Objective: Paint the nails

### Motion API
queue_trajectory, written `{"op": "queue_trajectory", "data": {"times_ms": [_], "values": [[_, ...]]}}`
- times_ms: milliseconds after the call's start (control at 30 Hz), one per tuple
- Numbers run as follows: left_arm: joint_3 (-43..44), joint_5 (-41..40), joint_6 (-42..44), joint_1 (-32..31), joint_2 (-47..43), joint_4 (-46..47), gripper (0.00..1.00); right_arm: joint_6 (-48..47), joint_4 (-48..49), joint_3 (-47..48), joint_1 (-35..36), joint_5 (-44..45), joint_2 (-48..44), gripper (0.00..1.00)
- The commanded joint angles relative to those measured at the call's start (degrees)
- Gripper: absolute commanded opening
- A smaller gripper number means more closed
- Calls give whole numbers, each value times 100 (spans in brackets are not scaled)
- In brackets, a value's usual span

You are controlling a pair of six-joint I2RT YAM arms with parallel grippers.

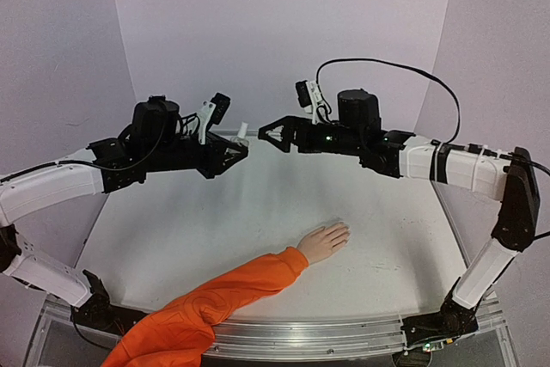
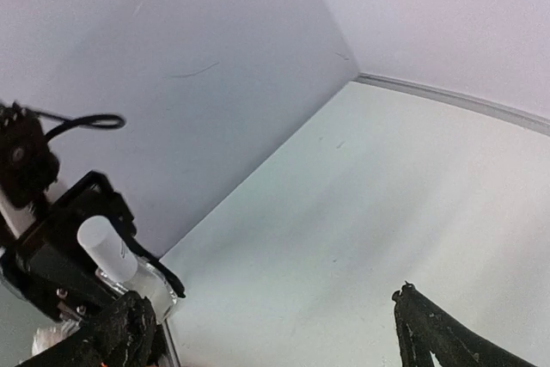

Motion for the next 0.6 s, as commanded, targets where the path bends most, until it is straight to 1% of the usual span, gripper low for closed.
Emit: {"op": "queue_trajectory", "data": {"times_ms": [0, 133, 200, 300, 367, 467, 567], "values": [[171, -1194, 100, -103, 252, 279, 0, 954, -390, 348, 54, 1354, -140, 98], [321, -1367, 54, -208, 477, 283, 0, 1030, -352, 435, 292, 1497, 86, 98], [366, -1598, 37, -240, 567, 275, 0, 988, -389, 611, 439, 1708, 196, 95], [349, -1663, 0, -289, 628, 270, 0, 1045, -411, 694, 575, 1866, 264, 90], [328, -1695, -10, -340, 656, 270, 0, 1131, -417, 768, 631, 1919, 342, 81], [300, -1784, -34, -406, 682, 270, 0, 1226, -450, 958, 720, 1937, 577, 72], [305, -1828, -68, -456, 675, 270, 0, 1256, -483, 1134, 780, 1885, 752, 58]]}}
